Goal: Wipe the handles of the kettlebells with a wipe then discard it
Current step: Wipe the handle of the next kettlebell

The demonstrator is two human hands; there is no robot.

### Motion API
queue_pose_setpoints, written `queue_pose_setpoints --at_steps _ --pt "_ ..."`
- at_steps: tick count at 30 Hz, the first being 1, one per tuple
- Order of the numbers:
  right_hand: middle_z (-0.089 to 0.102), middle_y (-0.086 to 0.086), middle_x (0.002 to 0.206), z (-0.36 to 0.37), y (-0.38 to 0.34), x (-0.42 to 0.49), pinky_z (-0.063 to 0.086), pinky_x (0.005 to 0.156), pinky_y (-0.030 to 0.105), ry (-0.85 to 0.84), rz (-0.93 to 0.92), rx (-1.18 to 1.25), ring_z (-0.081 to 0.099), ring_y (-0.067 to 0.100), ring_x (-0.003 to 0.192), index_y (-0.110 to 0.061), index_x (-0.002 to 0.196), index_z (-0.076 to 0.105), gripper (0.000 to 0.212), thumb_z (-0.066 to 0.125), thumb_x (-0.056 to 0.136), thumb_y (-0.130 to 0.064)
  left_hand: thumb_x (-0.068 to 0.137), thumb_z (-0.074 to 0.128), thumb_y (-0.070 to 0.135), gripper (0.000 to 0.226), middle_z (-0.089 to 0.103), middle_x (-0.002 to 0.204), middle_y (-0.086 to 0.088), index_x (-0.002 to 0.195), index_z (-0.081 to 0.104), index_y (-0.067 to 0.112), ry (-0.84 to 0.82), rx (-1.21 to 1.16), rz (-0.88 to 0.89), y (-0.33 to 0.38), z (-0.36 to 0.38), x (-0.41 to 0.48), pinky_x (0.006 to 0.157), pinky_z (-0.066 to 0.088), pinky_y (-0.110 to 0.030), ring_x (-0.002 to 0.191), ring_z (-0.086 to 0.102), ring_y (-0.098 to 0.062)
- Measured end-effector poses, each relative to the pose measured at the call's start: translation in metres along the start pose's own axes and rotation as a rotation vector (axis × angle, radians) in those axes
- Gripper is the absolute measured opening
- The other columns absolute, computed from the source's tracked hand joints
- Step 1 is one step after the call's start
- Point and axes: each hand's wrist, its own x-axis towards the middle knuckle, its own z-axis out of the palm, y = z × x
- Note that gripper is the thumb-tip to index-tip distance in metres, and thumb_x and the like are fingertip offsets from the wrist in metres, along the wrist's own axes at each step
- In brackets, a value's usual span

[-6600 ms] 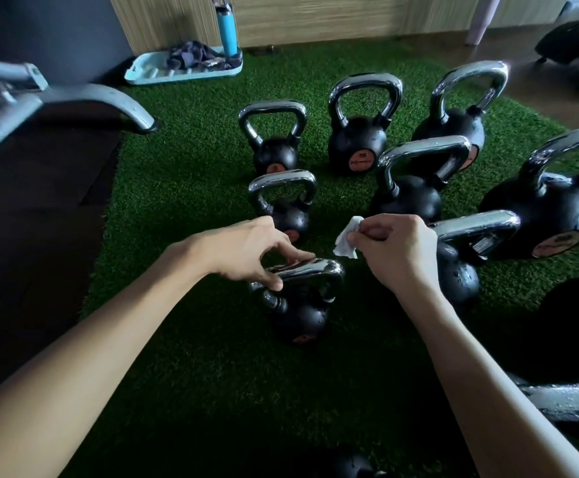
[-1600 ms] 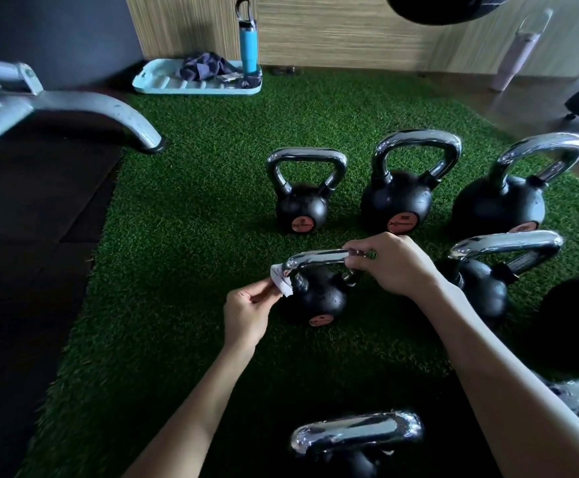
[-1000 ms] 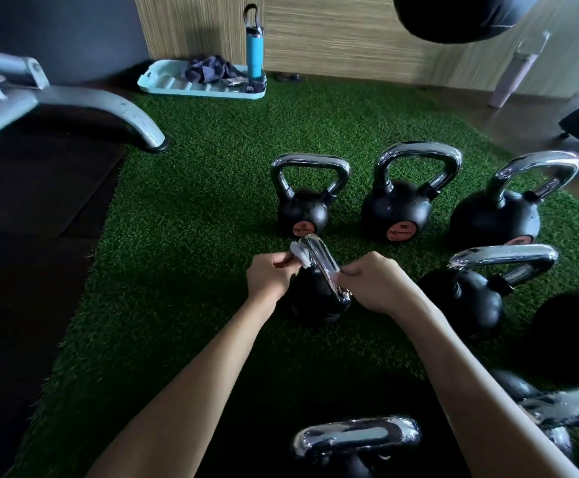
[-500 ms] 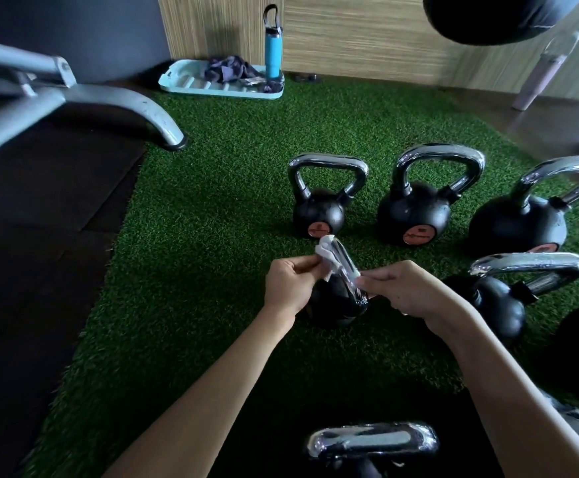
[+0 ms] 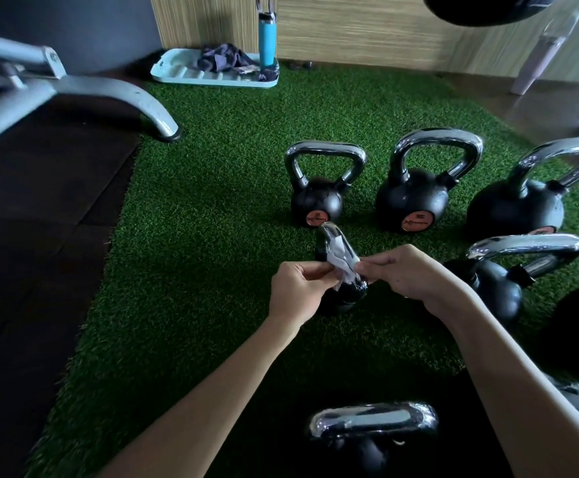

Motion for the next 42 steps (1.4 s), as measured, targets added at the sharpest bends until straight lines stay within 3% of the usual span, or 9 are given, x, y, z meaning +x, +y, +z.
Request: queue_pose_setpoints --at_steps 3,6,14,19,23,28,35,39,42 --pt "0.077 -0.012 0.081 0.000 -0.001 0.001 0.039 0.057 0.013 0.004 -0.004 -0.012 0.060 -0.014 0.057 -0.032 0.096 0.080 0.012 0.078 0.085 -0.036 0.079 0.086 0.023 0.025 0.080 0.091 0.006 0.101 0.081 0.015 0.035 -0.033 0.001 0.002 -0.002 0.004 0.093 0.057 -0.027 0.089 0.075 -0.006" --pt "0.078 -0.011 0.083 -0.001 0.000 0.001 0.041 0.062 0.014 0.002 -0.020 -0.011 0.063 -0.009 0.065 -0.032 0.095 0.080 0.010 0.078 0.085 -0.033 0.078 0.086 0.021 0.021 0.080 0.089 0.007 0.098 0.082 0.016 -0.056 0.039 0.062 -0.006 0.000 -0.005 0.087 0.056 -0.021 0.087 0.075 -0.005" --pt "0.078 -0.012 0.080 0.002 -0.002 0.000 0.051 0.095 0.033 0.029 -0.021 -0.080 0.071 0.009 0.091 -0.040 0.084 0.080 0.002 0.080 0.082 -0.039 0.078 0.086 0.027 0.019 0.079 0.093 0.011 0.095 0.083 0.019 -0.092 0.493 0.387 -0.031 -0.007 -0.005 0.076 0.057 -0.024 0.081 0.072 0.003" --pt "0.068 -0.014 0.098 -0.003 -0.011 -0.012 0.041 0.072 0.015 0.141 -0.297 -0.329 0.059 -0.004 0.083 -0.047 0.126 0.063 0.057 0.086 0.074 -0.043 0.083 0.081 0.034 0.017 0.077 0.080 0.014 0.098 0.082 0.026 -0.022 0.364 0.391 -0.015 -0.029 -0.010 0.053 0.049 -0.024 0.061 0.066 -0.005" --pt "0.062 -0.017 0.107 0.004 -0.016 -0.017 0.045 0.088 0.026 0.099 -0.553 -0.540 0.054 0.008 0.098 -0.045 0.116 0.067 0.057 0.088 0.063 -0.050 0.081 0.084 0.024 0.013 0.077 0.081 0.014 0.094 0.082 0.022 -0.032 0.257 0.338 0.008 -0.043 -0.016 0.063 0.055 -0.024 0.071 0.072 -0.005" --pt "0.066 -0.025 0.089 0.015 -0.017 -0.020 0.037 0.070 0.004 0.156 -0.624 -0.345 0.054 -0.018 0.077 -0.028 0.105 0.079 0.041 0.092 0.066 -0.035 0.077 0.086 0.013 0.016 0.078 0.079 0.007 0.091 0.081 0.013 -0.003 0.113 0.273 0.022 -0.047 -0.015 0.069 0.055 -0.020 0.073 0.075 -0.011" --pt "0.069 -0.029 0.074 0.011 -0.015 -0.020 0.048 0.062 0.015 0.248 -0.520 -0.156 0.066 0.004 0.069 -0.030 0.091 0.082 0.014 0.085 0.078 -0.025 0.082 0.084 0.019 0.023 0.079 0.095 0.010 0.104 0.081 0.022 -0.225 0.189 0.223 0.024 -0.052 -0.007 0.075 0.056 -0.028 0.075 0.071 -0.017" --pt "0.069 -0.030 0.071 -0.002 -0.002 -0.012 0.043 0.061 0.012 0.356 -0.370 -0.080 0.061 0.002 0.063 -0.036 0.082 0.075 0.009 0.079 0.084 -0.027 0.086 0.080 0.019 0.020 0.079 0.095 0.009 0.106 0.080 0.023 -0.112 0.128 0.091 0.021 -0.048 0.002 0.075 0.050 -0.020 0.070 0.065 -0.002" --pt "0.076 -0.008 0.078 0.000 0.006 -0.008 0.045 0.066 0.030 0.273 -0.219 0.203 0.060 0.011 0.066 -0.026 0.083 0.072 0.006 0.077 0.087 -0.027 0.086 0.080 0.021 0.019 0.079 0.092 0.006 0.104 0.081 0.025 -0.049 0.045 -0.036 0.023 -0.038 0.007 0.071 0.052 -0.020 0.060 0.059 -0.004"
